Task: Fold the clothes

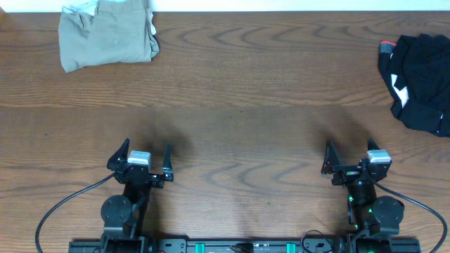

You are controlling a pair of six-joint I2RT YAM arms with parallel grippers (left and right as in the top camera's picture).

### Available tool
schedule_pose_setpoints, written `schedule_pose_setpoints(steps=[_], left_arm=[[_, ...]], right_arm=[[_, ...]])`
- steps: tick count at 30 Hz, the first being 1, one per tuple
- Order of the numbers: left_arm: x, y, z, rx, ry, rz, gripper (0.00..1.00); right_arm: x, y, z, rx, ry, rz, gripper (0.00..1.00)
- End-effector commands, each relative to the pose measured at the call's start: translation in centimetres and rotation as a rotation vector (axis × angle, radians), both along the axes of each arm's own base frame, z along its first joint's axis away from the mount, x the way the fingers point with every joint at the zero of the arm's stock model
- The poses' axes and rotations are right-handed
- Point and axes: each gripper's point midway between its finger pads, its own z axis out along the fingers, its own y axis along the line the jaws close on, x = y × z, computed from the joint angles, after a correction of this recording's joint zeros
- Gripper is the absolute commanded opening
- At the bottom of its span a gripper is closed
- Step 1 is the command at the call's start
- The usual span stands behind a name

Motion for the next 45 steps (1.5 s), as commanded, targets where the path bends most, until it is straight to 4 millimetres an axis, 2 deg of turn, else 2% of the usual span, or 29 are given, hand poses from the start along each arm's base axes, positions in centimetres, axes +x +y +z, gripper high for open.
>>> schedule_pose_setpoints(steps=[1,34,36,38,41,45], left_arm=[[-0.1,-0.2,-1.5,0.008,0.043,-0.011,0.98],[-0.1,-0.2,-1.5,0.008,0.044,-0.011,0.98],[-0.1,-0.2,-1.5,0.008,0.044,-0.011,0.98],[-0.1,-0.2,-1.5,0.008,0.044,-0.011,0.98],[-0.1,-0.2,-1.5,0.008,0.044,-0.011,0.98],[-0.1,-0.2,-1.5,0.008,0.043,-0.011,0.98]], right_arm=[[0.0,0.2,0.0,-0.013,-0.001,0.01,0.99],[0.0,0.2,0.0,-0.012,-0.002,0.01,0.99],[0.0,0.2,0.7,-0.013,-0.033,0.01,0.99],[-0.1,1.1,2.0,0.039,-0.08,0.061,0.99],[-0.3,2.4,2.2,0.1,-0.078,0.133,0.99],[-0.7,3.6,3.7,0.221,-0.113,0.209,0.99]])
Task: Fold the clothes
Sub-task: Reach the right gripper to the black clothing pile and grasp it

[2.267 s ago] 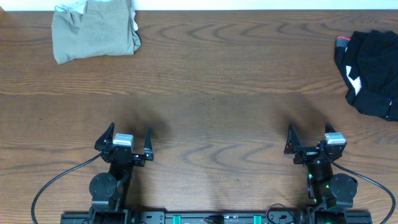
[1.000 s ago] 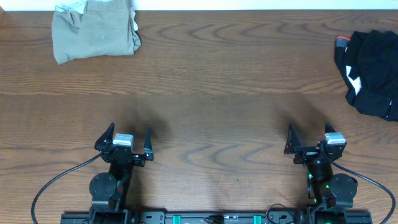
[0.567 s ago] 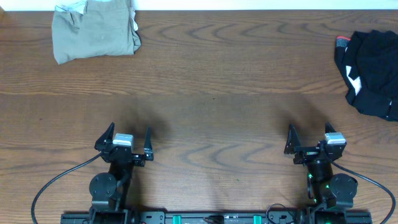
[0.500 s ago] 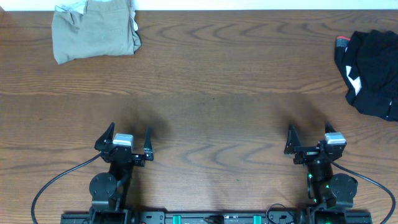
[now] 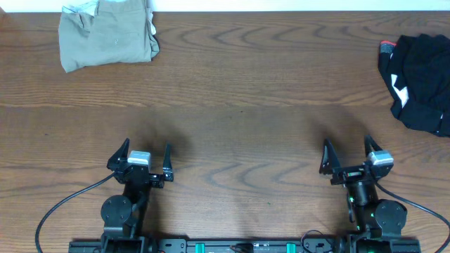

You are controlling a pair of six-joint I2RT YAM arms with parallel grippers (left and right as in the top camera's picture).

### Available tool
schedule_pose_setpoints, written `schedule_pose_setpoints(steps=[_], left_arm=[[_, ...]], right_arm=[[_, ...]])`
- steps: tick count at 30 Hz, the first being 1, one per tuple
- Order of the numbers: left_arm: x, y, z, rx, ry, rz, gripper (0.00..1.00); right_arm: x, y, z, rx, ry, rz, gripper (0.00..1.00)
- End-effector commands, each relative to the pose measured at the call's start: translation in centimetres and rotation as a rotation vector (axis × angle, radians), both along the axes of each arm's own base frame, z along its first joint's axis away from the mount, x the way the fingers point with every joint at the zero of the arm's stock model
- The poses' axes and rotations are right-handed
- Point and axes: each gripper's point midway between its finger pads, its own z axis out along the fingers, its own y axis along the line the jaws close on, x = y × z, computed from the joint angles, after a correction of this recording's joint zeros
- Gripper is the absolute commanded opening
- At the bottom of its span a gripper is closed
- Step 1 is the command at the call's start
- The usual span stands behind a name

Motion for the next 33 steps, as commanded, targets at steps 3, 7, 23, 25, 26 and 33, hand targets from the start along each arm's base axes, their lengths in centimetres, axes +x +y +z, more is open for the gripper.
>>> schedule_pose_setpoints(steps=[3,7,23,25,26,33], left_arm=[[-0.1,-0.2,-1.5,0.008,0.044,-0.012,0.98],[-0.1,-0.2,-1.5,0.008,0.044,-0.012,0.98],[-0.1,-0.2,-1.5,0.008,0.044,-0.012,0.98],[-0.1,-0.2,-1.5,0.008,0.044,-0.012,0.98],[-0.1,-0.2,-1.5,0.008,0.044,-0.012,0.98],[-0.1,-0.2,-1.5,0.008,0.044,-0.012,0.98]], right_arm=[[-1.2,3.0,2.7,0.182,-0.061,0.201,0.99],[-2.8,4.1,6.7,0.12,-0.242,0.277,0.99],[3.8,-7.1,8.6,-0.183,0.258,-0.378,0.99],[6.1,-8.4,7.0,-0.187,0.41,-0.392,0.99],[7.2,-9.1,6.2,-0.184,0.478,-0.394,0.99],[12.0,-15.2,1.5,-0.123,0.898,-0.452,0.99]])
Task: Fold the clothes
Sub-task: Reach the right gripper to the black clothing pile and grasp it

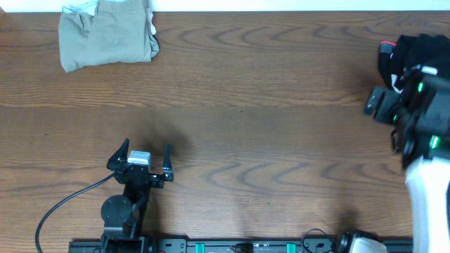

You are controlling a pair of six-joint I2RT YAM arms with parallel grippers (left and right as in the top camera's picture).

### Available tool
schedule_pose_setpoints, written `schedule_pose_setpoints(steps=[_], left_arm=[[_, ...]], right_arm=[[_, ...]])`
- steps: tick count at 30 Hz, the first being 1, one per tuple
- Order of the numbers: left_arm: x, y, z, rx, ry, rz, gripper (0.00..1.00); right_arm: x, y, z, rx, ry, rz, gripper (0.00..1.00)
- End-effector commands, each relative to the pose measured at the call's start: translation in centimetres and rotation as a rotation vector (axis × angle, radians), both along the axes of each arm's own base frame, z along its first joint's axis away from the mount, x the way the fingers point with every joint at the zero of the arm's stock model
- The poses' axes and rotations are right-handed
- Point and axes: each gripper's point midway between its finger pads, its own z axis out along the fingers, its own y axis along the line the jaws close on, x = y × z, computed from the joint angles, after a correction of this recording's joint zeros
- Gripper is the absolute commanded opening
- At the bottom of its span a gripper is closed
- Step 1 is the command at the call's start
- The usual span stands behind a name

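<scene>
A crumpled black garment (430,49) with a red tag lies at the table's right edge, partly covered by my right arm. My right gripper (413,72) hangs over it, and its dark fingers blend into the cloth, so their state is unclear. A khaki garment (105,35), loosely folded, lies at the far left corner. My left gripper (145,149) rests open near the front edge, holding nothing and far from both garments.
The brown wooden table (246,105) spans the whole view. The arm bases and a black cable (56,207) sit along the front edge. The right arm's white link (425,204) rises at the lower right.
My right arm has left its rest spot near the front edge and now reaches over the black garment at the right. The left arm and both garments have not moved.
Both grippers rested open near the front edge at first. At the second moment the right gripper had turned slightly while the left stayed still. Now the right arm is raised over the black garment.
</scene>
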Motion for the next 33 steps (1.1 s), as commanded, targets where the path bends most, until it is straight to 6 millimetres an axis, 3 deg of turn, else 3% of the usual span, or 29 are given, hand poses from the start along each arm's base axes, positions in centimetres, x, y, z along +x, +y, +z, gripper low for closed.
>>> schedule_pose_setpoints(steps=[1,8,14,19,25,33], left_arm=[[-0.1,-0.3,-1.5,0.008,0.043,-0.015,0.98],[-0.1,-0.3,-1.5,0.007,0.043,-0.015,0.98],[-0.1,-0.3,-1.5,0.008,0.043,-0.015,0.98],[-0.1,-0.3,-1.5,0.008,0.043,-0.015,0.98],[-0.1,-0.3,-1.5,0.008,0.043,-0.015,0.98],[-0.1,-0.3,-1.5,0.008,0.043,-0.015,0.98]], right_arm=[[2.0,-3.5,0.2,-0.01,0.081,-0.055,0.99],[4.1,-7.9,-3.1,0.016,0.179,-0.136,0.99],[2.8,-13.3,-5.9,-0.07,0.258,-0.296,0.99],[2.0,-15.8,-9.1,-0.056,0.322,-0.334,0.99],[1.9,-17.2,-13.1,-0.04,0.386,-0.321,0.99],[3.9,-15.8,-16.7,-0.019,0.407,-0.21,0.99]])
